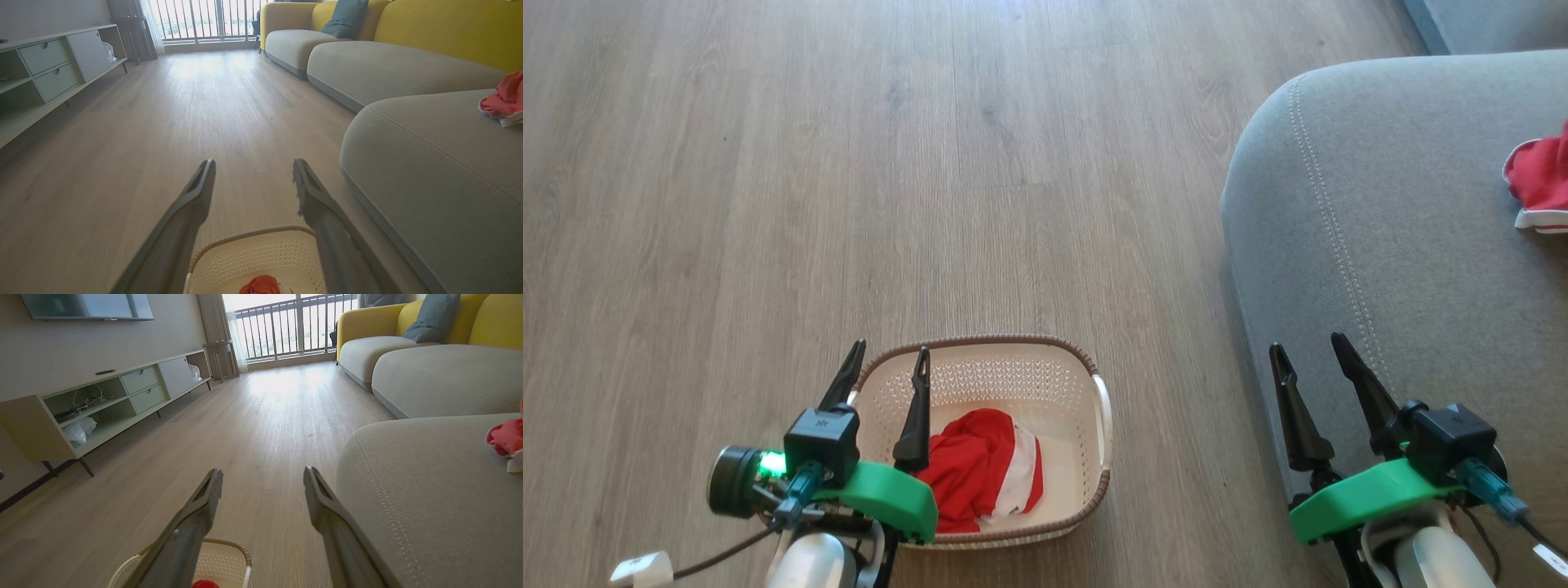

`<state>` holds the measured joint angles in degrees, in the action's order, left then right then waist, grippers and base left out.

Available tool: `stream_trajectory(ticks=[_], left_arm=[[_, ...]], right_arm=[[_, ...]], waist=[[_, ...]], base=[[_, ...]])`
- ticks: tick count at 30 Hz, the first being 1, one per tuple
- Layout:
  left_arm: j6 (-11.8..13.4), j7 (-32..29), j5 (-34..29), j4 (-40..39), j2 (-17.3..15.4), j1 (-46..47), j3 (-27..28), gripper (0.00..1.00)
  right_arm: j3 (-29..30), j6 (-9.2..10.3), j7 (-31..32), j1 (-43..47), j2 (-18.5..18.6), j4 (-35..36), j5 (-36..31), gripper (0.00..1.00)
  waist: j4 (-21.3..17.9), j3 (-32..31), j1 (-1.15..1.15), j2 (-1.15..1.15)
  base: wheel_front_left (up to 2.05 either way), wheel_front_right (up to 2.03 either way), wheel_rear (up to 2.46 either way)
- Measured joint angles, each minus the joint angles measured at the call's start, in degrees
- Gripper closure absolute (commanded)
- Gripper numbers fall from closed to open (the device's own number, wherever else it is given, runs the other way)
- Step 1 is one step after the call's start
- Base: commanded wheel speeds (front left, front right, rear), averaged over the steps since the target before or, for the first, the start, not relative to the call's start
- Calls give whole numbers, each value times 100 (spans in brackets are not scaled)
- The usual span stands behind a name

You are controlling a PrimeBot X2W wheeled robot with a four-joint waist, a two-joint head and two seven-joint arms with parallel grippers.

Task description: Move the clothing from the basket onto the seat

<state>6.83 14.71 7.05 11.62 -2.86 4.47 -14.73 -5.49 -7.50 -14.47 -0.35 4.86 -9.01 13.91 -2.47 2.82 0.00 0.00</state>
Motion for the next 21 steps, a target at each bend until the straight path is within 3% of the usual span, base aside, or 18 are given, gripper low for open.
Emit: stream_trajectory(ticks=[13,21], left_arm=[[-13,0,-3,23,0,5,-15,0],[-169,-1,-129,633,0,129,-2,0]], right_arm=[[33,0,0,-4,1,-2,-35,0],[238,0,1,-31,-76,113,-124,0]], waist=[[9,172,0,0],[-59,707,0,0]], base=[[0,0,0],[0,0,0]])
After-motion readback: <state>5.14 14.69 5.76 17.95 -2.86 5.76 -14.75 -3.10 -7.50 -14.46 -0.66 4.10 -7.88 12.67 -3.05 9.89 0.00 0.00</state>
